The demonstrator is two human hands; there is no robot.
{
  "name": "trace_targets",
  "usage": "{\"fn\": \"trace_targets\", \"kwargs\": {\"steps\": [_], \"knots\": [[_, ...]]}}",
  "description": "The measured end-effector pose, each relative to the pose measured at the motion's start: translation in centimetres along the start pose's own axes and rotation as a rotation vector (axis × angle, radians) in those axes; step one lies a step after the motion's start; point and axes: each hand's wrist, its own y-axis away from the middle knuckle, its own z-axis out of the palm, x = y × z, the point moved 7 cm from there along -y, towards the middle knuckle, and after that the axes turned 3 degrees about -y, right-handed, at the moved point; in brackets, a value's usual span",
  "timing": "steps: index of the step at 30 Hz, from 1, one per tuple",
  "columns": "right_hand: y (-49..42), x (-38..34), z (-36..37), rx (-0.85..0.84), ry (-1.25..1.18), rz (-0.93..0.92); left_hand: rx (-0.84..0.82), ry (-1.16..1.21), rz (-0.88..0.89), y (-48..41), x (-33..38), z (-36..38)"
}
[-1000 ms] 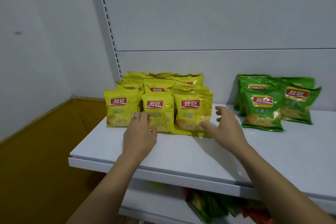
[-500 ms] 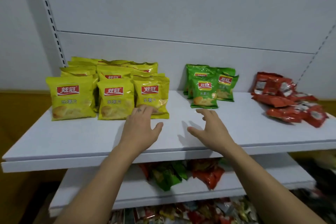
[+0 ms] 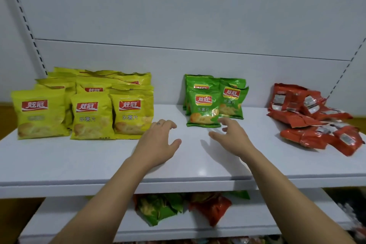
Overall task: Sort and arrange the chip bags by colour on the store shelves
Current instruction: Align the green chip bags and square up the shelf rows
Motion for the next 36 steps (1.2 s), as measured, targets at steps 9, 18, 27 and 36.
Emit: {"fn": "trace_targets", "kwargs": {"steps": [9,18,27,36], "knots": [[-3.7,4.1,-6.2,0.038,-0.041,-0.139,-0.021,-0.018,-0.035,-3.9,7.4,5.4],[-2.1,11.9,-16.9,0.133,0.443,-0.085,-0.068,0.033,0.117,-7.6,18.4,10.3],[1.2,17.1,-18.3,0.106,0.758,-0.13,-0.114,0.087,0.116,-6.2,21.6,13.5],[4.5,8.9,-16.4,-0.03,-0.468,-0.238,-0.097,0.721,-0.173,-2.5,19.5,10.9]]}}
